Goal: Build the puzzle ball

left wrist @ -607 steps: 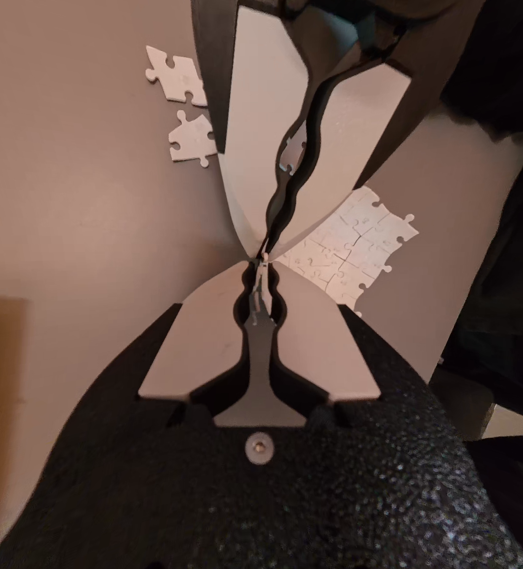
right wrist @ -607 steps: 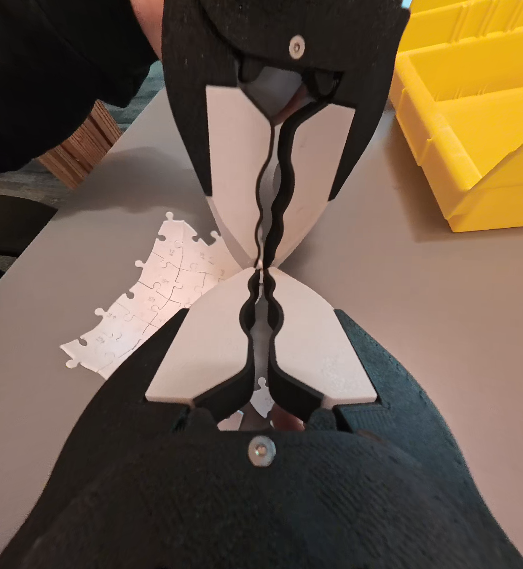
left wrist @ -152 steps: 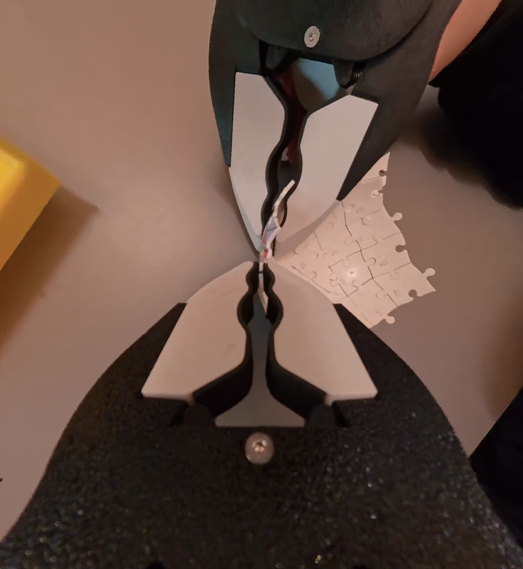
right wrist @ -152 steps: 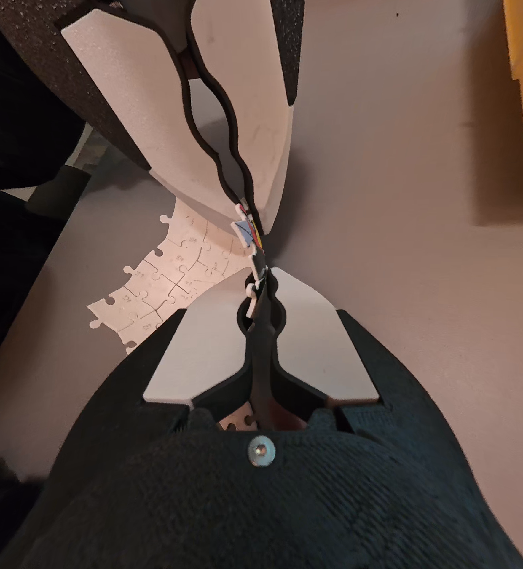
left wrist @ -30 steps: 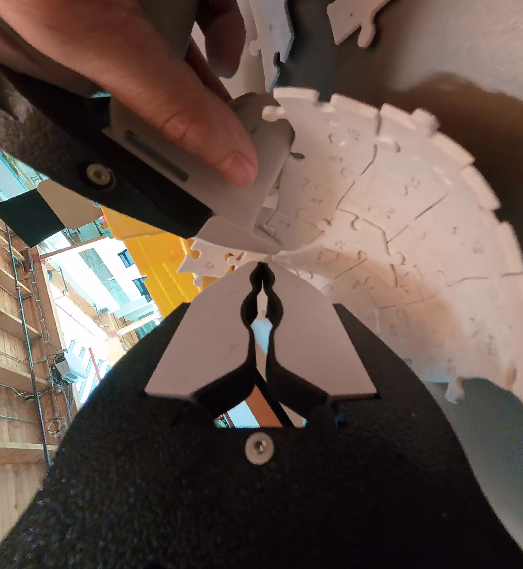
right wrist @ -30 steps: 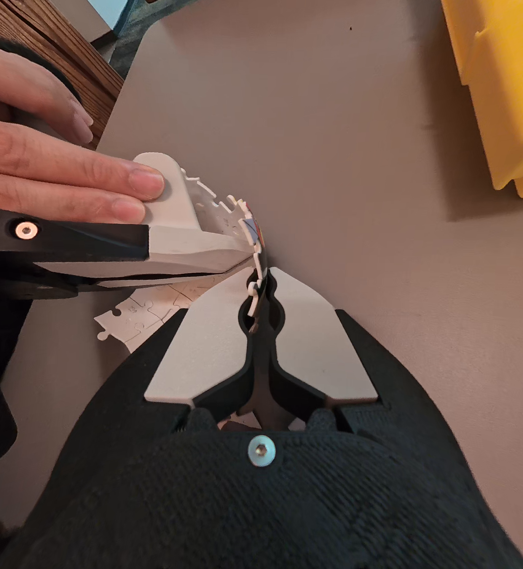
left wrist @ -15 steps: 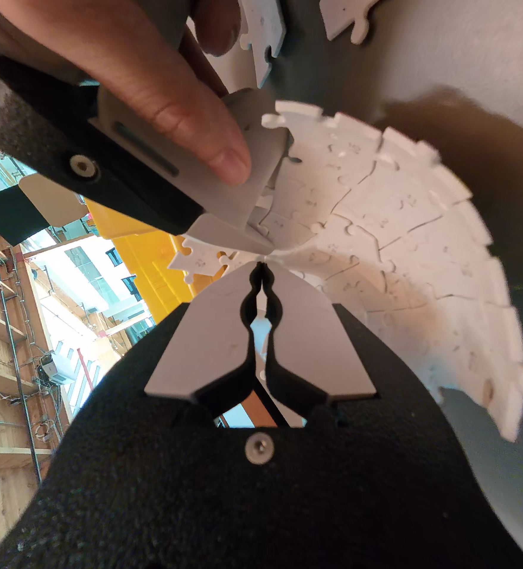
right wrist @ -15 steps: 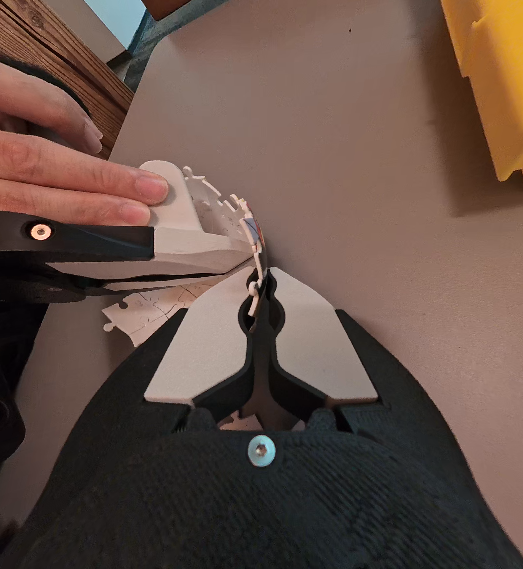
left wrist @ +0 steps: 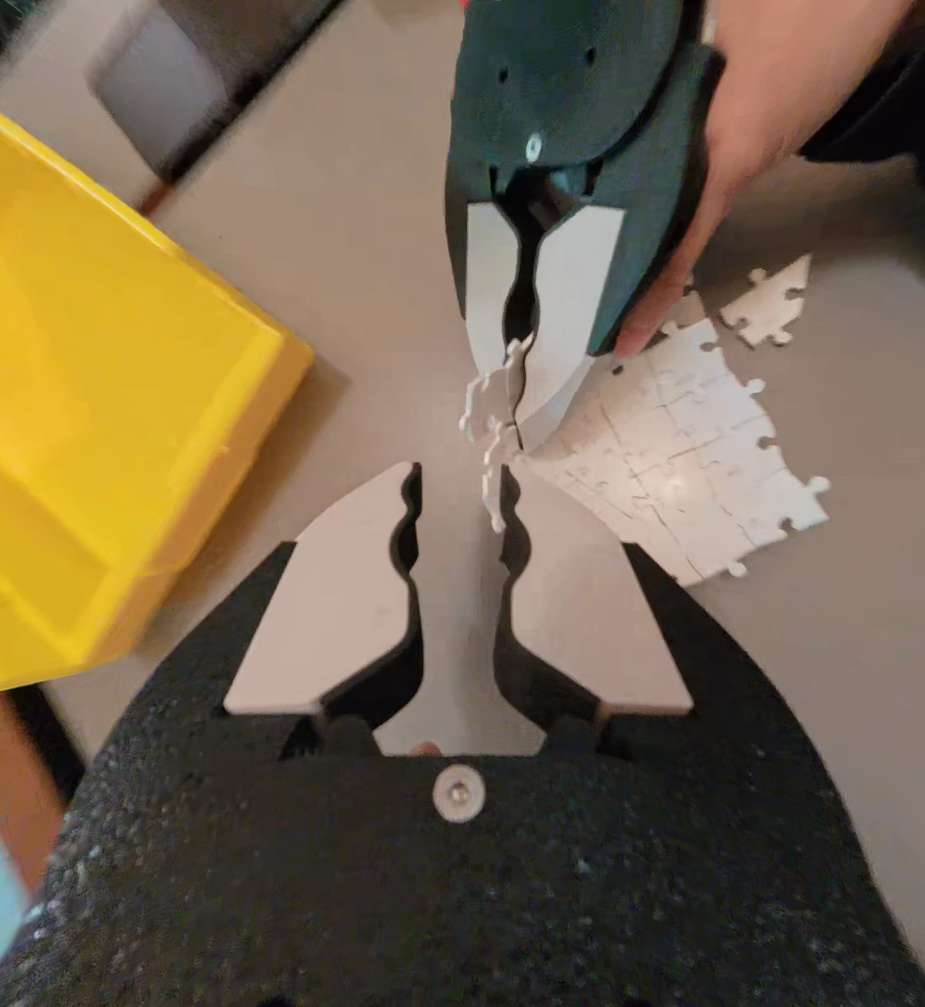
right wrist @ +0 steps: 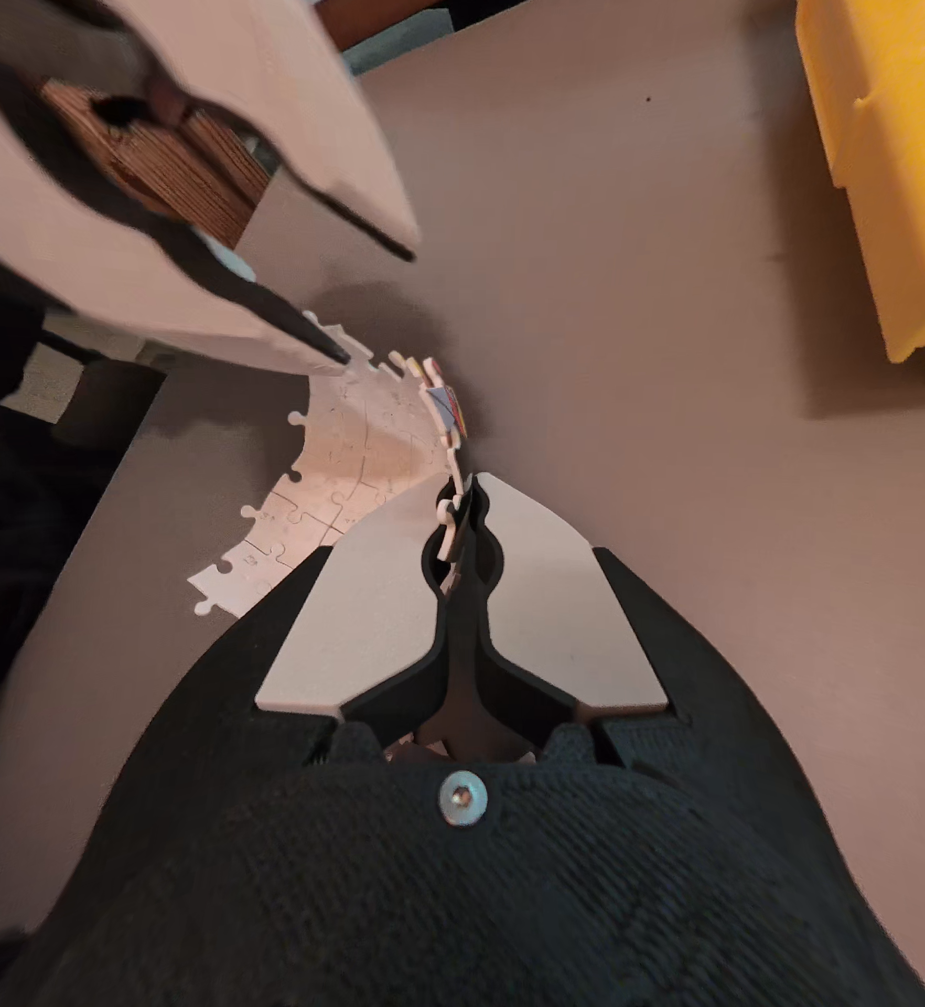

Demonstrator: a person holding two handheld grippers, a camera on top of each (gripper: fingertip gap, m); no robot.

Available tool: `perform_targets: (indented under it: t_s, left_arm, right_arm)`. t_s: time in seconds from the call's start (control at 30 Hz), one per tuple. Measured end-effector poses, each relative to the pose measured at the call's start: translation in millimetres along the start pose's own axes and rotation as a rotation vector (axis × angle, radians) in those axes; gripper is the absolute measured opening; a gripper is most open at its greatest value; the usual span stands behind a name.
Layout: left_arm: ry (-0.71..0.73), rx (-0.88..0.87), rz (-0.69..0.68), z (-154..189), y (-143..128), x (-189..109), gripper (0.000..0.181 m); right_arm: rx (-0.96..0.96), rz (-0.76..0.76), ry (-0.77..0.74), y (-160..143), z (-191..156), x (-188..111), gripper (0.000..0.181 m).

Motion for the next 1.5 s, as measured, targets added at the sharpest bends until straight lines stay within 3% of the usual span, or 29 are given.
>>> perform_targets:
  t_s: [0.03, 0.13, 0.2, 0.47, 0.97, 1.5]
  left_arm:
    - [-0.100, -0.043, -0.024, -3, -4, 4, 0.025]
    - [-0.343, -0.121, -0.097, 0, -9, 15, 0.025]
    - [-0.404, -0.106, -0.130, 6, -10, 22, 0.026]
    - [-0.451, -0.086, -0.248, 5, -6, 38, 0.018]
    - [-0.479, -0.142, -0.376, 3, -2, 43, 0.005]
    - [-0.548, -0.170, -0.390, 0, -4, 48, 0.002]
  right_arm:
    - [-0.015, 0.001, 0.003, 1, -1, 0, 0.004]
    - [-0.046, 0.006, 0.011, 3, -5, 0, 0.004]
    - [-0.053, 0.007, 0.012, 3, -5, 0, 0.004]
    - [-0.077, -0.003, 0.021, 2, -7, 3, 0.004]
    - [-0.084, 0.000, 0.043, 4, -10, 4, 0.004]
    - [-0.097, -0.010, 0.046, 2, -10, 6, 0.005]
Point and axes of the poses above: each gripper's, where its closed fingertips meet, x out along the fingers, y out of its top, z = x × y across the jaws, the point moved 7 cm from there along -x, back along the fingers, and after that the axes turned 7 degrees about -z, right-handed, at the moved point
